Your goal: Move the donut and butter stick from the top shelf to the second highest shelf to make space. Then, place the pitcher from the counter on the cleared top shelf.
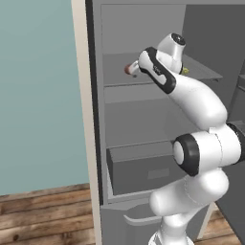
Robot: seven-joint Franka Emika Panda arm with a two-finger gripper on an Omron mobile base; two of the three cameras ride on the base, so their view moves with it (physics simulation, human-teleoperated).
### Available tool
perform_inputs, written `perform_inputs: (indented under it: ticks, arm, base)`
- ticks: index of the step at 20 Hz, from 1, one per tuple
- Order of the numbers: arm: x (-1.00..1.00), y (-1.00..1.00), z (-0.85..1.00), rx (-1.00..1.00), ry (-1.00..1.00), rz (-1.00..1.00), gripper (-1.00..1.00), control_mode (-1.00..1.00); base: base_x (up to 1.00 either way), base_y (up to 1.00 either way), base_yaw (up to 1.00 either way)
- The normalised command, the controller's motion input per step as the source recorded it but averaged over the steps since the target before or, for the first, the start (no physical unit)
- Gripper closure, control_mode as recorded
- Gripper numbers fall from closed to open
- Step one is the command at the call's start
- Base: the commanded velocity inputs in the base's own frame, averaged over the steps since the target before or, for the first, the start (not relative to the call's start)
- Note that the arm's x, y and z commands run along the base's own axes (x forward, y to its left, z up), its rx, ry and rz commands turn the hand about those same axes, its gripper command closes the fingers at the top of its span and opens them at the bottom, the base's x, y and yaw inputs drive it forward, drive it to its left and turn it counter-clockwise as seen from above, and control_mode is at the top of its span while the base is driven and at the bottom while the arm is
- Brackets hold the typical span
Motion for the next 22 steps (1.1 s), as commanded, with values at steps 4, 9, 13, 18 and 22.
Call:
perform_inputs:
  ticks: [4,9,13,18,22]
  arm:
    - [0.42,0.16,-0.11,0.0,-0.01,-0.01,-1.0,-1.0]
    - [0.48,0.05,-0.03,0.0,-0.01,-0.01,-1.0,-1.0]
    - [0.51,0.0,0.0,0.0,0.0,0.0,-1.0,-1.0]
    - [0.42,0.01,-0.08,0.0,-0.02,0.0,-1.0,-1.0]
    - [0.31,0.1,-0.25,0.0,-0.02,0.0,1.0,-1.0]
  base:
    - [0.0,0.0,0.0]
    - [0.0,0.0,0.0]
    - [0.0,0.0,0.0]
    - [0.0,0.0,0.0]
    - [0.0,0.0,0.0]
